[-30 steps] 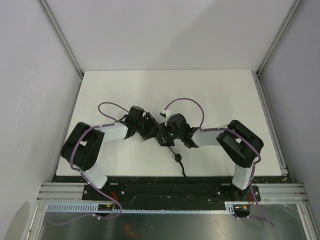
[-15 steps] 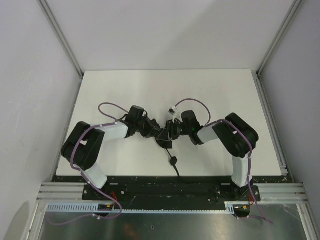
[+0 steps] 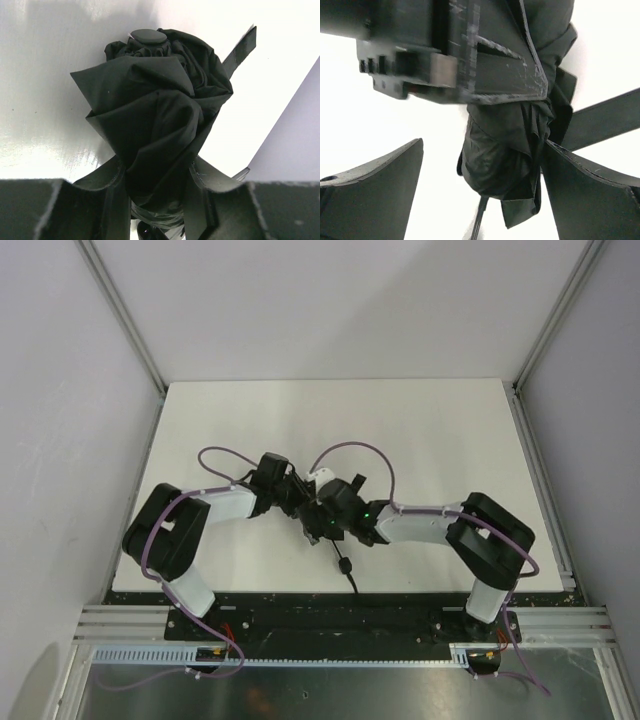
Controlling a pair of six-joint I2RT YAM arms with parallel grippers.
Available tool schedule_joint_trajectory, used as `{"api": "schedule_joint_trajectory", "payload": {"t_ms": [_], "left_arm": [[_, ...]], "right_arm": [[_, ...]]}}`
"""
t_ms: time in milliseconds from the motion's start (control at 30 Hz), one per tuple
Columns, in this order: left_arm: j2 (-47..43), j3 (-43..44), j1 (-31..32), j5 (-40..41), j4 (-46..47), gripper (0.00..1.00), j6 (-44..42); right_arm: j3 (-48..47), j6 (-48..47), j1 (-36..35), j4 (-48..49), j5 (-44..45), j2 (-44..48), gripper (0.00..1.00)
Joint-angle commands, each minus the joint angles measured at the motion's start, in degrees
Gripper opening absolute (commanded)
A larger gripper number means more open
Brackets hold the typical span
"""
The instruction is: Put away the umbrella
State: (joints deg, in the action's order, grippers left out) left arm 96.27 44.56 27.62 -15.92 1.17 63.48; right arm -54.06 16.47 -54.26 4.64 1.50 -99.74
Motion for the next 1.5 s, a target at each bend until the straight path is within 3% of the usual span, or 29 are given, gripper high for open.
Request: {"api": "schedule_joint_trajectory", "payload": {"t_ms": [0,100,200,267,400,467,533,667,700,767,1067,1300,1467], "left_arm": [[3.11,-3.36,1.12,4.2,-8.46,0.0,-2.76],[3.42,-3.65,1.35,3.72,-8.47,0.0,-1.48],[3.19,-3.92,1.83,3.52,-8.49,0.0,-0.7],[2.97,-3.94,2.2,3.53,-8.49,0.0,-0.39],[2.08,-3.76,2.38,3.55,-8.47,0.0,-0.43],[1.44,-3.31,2.21,3.78,-8.51,0.1,-1.05],[0.67,-2.98,1.7,3.97,-8.48,0.32,-1.6],[-0.38,-2.29,-0.12,4.47,-8.48,0.8,-2.94],[-0.38,-1.89,-0.42,4.44,-8.47,0.89,-3.42],[0.04,-1.19,-0.82,4.57,-8.47,0.97,-3.99],[3.57,-1.96,-2.17,8.17,-8.4,0.97,-6.17],[2.07,-2.81,-4.95,9.27,-8.4,0.95,-8.43],[5.04,-2.1,-4.69,8.35,-8.31,0.82,-7.57]], "right_arm": [[-7.2,-5.76,-6.87,-9.58,27.54,-3.66,0.99],[-11.14,-6.57,-9.44,-11.15,34.73,-8.59,0.98],[-13.72,-6.25,-10.11,-12.04,37.75,-12.81,0.86],[-14.23,-5.19,-9.89,-12.67,38.0,-14.33,0.72],[-12.76,-3.08,-8.22,-13.25,33.22,-15.39,0.27],[-10.41,-2.75,-7.09,-11.72,28.45,-14.89,0.09],[-7.96,-2.71,-4.96,-10.13,22.36,-14.45,0.02],[-2.03,-4.36,-1.19,-2.6,8.5,-11.79,0.0],[-0.66,-4.39,-0.14,-0.59,4.73,-11.09,0.0],[1.73,-4.02,1.97,2.85,-3.48,-9.97,0.0],[6.02,-2.16,12.21,12.77,-29.77,-10.25,0.0],[7.09,-2.66,15.25,13.87,-34.98,-10.07,0.0],[7.13,-2.34,14.81,15.86,-36.02,-9.54,0.0]]}}
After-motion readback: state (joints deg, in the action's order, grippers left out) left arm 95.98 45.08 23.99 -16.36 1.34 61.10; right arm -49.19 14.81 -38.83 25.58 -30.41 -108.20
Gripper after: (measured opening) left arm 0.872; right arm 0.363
